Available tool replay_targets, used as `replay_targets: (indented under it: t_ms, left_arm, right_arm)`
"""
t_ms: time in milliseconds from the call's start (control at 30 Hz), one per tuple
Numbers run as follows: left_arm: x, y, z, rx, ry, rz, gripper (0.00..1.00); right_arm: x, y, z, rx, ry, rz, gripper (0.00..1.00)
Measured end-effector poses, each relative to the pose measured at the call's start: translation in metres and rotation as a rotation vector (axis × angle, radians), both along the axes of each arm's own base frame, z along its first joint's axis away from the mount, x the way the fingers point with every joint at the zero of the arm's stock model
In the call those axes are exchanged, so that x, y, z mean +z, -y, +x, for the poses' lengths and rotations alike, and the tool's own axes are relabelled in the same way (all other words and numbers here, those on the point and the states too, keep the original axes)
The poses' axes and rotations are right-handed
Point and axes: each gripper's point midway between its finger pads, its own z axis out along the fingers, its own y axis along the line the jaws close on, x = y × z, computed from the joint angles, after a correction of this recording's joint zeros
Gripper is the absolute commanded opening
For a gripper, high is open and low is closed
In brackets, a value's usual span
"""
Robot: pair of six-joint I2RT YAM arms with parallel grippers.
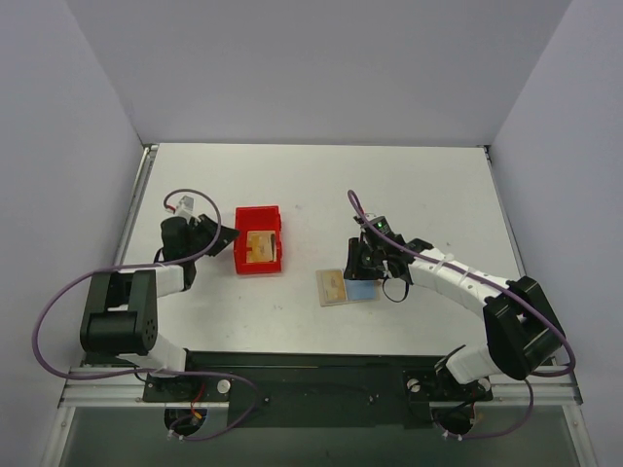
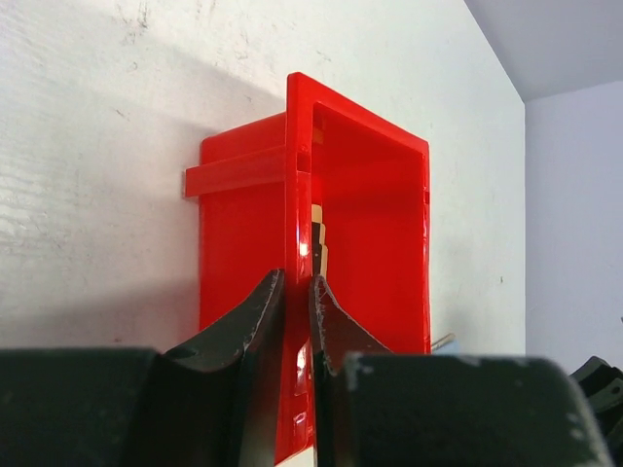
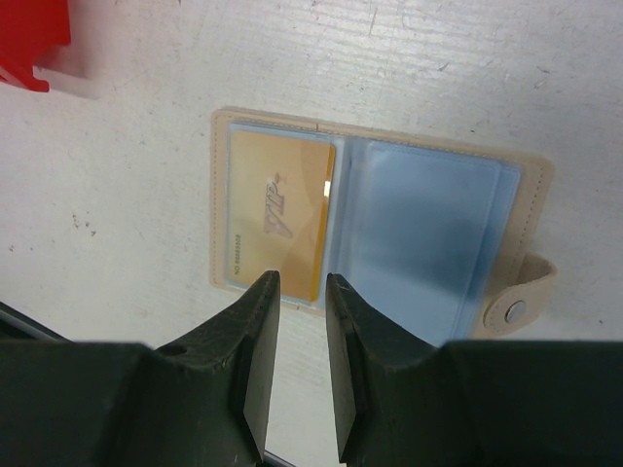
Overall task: Put the credit cards into the card holder
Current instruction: Pick up the storage box at the center of the board.
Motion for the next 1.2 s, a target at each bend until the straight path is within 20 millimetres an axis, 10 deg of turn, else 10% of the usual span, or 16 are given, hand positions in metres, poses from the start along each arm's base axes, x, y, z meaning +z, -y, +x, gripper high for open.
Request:
replay_targets:
  t_ms: [600, 1200]
  left_arm:
    - [0.037, 0.033, -0.096, -0.010, 0.215, 0.079, 0.00]
    - [0.045, 0.015, -0.104, 0.098, 0.274, 0.109, 0.00]
  right_arm:
    - [0.030, -0.012, 0.000, 0.083, 0.083, 0.061, 0.22]
    - [0.103, -0.115, -0.030, 0.390, 0.210, 0.221, 0.25]
